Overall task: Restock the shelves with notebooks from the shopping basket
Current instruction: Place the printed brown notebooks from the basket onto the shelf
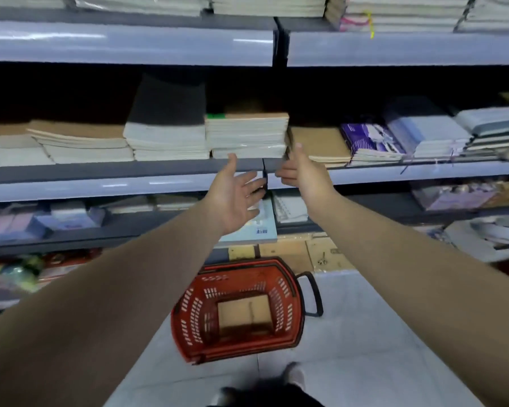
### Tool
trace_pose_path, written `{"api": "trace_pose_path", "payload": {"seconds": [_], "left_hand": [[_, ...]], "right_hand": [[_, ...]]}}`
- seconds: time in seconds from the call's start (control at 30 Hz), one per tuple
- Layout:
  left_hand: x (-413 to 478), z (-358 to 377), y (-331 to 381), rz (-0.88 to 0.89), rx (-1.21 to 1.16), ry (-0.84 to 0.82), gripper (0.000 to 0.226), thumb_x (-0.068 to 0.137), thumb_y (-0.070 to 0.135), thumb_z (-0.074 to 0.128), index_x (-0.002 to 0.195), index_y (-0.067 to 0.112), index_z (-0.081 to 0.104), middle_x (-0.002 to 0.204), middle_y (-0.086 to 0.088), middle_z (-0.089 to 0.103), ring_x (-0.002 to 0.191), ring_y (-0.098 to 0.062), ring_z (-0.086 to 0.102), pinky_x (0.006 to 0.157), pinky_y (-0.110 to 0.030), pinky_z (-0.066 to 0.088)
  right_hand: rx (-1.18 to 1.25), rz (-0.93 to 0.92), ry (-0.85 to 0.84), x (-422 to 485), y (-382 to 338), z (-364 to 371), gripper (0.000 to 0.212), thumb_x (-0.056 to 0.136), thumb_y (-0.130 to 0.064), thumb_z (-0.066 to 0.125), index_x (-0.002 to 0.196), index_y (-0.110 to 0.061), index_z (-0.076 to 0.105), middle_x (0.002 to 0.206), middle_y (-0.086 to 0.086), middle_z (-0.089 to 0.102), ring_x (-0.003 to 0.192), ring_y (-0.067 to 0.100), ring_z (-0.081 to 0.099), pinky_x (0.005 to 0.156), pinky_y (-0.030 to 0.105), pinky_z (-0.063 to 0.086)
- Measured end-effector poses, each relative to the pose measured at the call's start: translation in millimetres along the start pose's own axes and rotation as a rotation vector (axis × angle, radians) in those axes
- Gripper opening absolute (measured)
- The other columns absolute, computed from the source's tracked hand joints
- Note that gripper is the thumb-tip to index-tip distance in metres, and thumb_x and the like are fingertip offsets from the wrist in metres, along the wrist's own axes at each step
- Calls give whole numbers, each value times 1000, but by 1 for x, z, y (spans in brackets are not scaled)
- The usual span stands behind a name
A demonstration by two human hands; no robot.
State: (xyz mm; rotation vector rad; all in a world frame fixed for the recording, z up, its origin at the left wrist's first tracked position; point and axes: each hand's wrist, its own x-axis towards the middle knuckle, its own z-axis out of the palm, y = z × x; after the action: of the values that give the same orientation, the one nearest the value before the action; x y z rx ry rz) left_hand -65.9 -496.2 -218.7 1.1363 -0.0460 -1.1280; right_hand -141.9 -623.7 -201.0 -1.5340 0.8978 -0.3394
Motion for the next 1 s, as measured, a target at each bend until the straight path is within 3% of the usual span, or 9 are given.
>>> {"api": "trace_pose_path", "payload": {"seconds": [0.23,0.4,0.57,0.67,0.73,0.8,0.9,1.0], "left_hand": [[47,-41,-82,-165,-61,120,80,92,72,25,149,18,34,152,-3,40,143,-21,30,116,-50,13],[68,-67,-131,-229,-80,230,78,94,69,26,150,14,32,155,-7,33,146,-23,24,118,-45,12],[96,-103,-181,-284,-76,308,76,97,65,23,152,13,27,156,-7,31,145,-22,25,113,-39,18],[111,-130,-221,-289,-29,388,71,97,64,26,144,12,42,148,-6,44,126,-19,49,109,-38,23],[122,-149,-250,-298,-20,442,60,95,63,32,123,16,58,129,-3,60,112,-16,54,111,-42,18],[135,-167,-274,-321,-26,462,49,96,62,33,105,21,59,120,-1,63,127,-20,48,113,-44,16],[154,-190,-303,-341,-20,459,56,96,63,31,120,19,56,143,-6,50,139,-24,36,114,-46,16],[177,-212,-334,-349,-25,468,50,95,64,34,109,22,58,136,-3,54,136,-25,39,113,-47,19]], "right_hand": [[-72,134,0,34,95,18,56,98,-55,38,98,-8,68,90,5,72,98,23,66,87,32,44],[-61,223,-48,51,157,39,51,97,-54,43,79,-12,65,82,7,70,95,29,67,98,43,49],[-177,246,-130,59,230,52,48,94,-59,42,80,-20,66,90,4,72,95,27,66,98,48,47],[-198,318,-147,65,272,53,49,93,-61,42,85,-20,66,93,6,72,94,27,67,97,48,48],[-223,336,-164,71,299,53,48,94,-60,41,91,-20,66,99,7,72,98,28,66,98,49,47],[-260,349,-179,78,326,52,50,95,-60,39,98,-18,67,104,7,70,101,28,65,99,50,46],[-267,369,-183,93,366,53,50,97,-56,38,108,-16,66,105,6,70,101,24,66,99,48,47],[-260,409,-183,109,406,59,53,98,-55,37,109,-12,67,104,8,71,98,24,66,96,46,49]]}}
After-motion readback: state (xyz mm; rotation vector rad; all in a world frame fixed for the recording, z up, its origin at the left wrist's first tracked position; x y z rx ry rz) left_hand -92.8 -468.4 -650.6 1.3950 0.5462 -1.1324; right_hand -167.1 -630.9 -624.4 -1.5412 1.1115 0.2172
